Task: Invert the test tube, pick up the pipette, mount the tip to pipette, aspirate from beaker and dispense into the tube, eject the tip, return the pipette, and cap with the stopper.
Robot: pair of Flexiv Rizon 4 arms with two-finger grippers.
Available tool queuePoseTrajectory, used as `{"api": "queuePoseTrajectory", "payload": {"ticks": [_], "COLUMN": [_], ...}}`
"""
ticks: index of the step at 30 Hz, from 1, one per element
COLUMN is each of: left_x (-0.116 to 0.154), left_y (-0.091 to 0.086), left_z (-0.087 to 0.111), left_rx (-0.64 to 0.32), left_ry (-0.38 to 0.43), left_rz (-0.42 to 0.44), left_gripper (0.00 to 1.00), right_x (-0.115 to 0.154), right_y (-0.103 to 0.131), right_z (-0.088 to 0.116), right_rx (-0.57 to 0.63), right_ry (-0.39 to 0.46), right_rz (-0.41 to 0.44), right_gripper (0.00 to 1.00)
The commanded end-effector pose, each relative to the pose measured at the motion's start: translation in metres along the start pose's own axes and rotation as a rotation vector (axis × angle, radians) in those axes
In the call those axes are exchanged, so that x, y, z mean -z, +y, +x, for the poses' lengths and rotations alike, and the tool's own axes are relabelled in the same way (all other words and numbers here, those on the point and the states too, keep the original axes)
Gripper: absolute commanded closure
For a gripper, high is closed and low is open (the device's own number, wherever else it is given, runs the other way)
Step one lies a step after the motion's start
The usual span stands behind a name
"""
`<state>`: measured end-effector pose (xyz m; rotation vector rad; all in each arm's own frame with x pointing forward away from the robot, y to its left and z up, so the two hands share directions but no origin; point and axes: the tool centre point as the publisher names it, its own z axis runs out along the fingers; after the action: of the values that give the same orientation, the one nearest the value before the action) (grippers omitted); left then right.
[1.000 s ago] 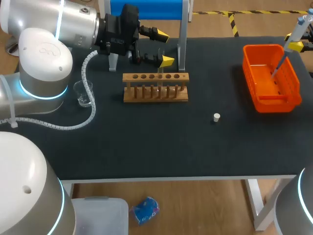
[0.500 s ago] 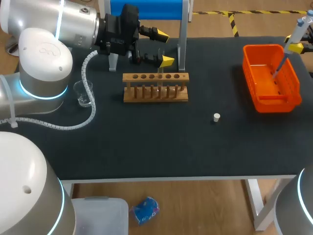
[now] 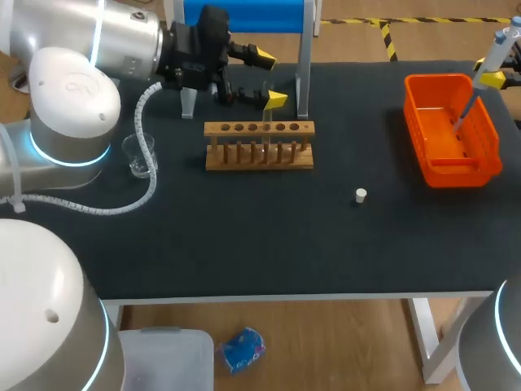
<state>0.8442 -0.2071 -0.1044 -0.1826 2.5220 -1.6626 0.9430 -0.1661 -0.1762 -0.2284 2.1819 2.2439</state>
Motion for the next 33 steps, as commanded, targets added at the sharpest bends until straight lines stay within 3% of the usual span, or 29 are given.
{"api": "queuePoseTrajectory", "payload": {"ticks": [1, 7, 14, 19, 33], "left_x": [-0.01, -0.042, -0.084, -0.116, -0.116], "left_y": [-0.029, -0.057, -0.072, -0.089, -0.089], "left_z": [0.006, -0.003, -0.011, -0.014, -0.014], "left_rx": [0.003, -0.017, 0.009, 0.012, 0.012], "left_ry": [-0.032, -0.06, -0.061, -0.07, -0.07], "left_rz": [-0.039, -0.046, -0.04, 0.013, 0.013], "left_gripper": [0.0, 0.0, 0.0, 0.0, 0.0], "right_x": [0.0, 0.0, 0.0, 0.0, 0.0], "right_y": [0.001, 0.001, 0.001, 0.001, 0.001], "right_z": [0.001, 0.001, 0.001, 0.001, 0.001], "right_rx": [0.0, 0.0, 0.0, 0.0, 0.0], "right_ry": [-0.001, -0.001, -0.001, -0.001, -0.001], "right_rz": [0.003, 0.003, 0.003, 0.003, 0.003], "right_gripper": [1.0, 1.0, 1.0, 1.0, 1.0]}}
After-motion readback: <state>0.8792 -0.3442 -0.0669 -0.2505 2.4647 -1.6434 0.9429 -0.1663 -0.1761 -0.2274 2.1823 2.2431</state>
